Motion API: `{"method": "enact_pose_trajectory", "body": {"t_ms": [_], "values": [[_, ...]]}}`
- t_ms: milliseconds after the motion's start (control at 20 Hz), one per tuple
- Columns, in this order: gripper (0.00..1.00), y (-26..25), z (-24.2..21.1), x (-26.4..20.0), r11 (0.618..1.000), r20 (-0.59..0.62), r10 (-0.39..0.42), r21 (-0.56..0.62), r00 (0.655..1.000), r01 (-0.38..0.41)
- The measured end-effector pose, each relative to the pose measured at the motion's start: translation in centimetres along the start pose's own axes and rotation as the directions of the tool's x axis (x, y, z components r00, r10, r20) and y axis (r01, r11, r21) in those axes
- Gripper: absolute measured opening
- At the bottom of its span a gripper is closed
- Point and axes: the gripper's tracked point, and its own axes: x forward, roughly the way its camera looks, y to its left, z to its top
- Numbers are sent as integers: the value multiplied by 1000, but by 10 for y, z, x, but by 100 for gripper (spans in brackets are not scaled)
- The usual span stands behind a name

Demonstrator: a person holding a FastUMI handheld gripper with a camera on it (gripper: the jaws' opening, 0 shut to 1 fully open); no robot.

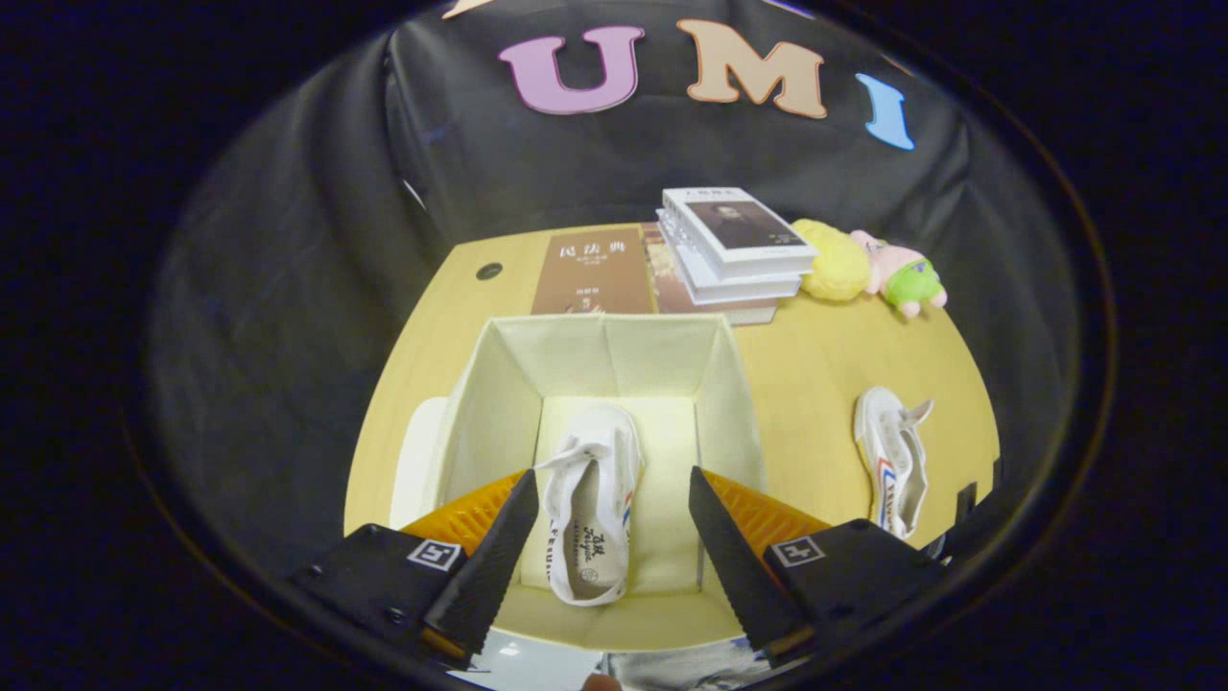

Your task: Open the storage box then place both shoes into the box .Put the left shoe in first, then the right shoe, with the right side of both shoes facing outward in a uniform manner.

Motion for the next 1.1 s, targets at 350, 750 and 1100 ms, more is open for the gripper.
{"method": "enact_pose_trajectory", "body": {"t_ms": [350, 750, 1100], "values": [[100, -129, 6, -48, 977, 116, -211, -16, 970, 214], [100, -275, -49, -14, 893, -1, -449, -30, 894, 449], [98, -357, -96, 13, 831, -155, -557, -99, 816, 548]]}}
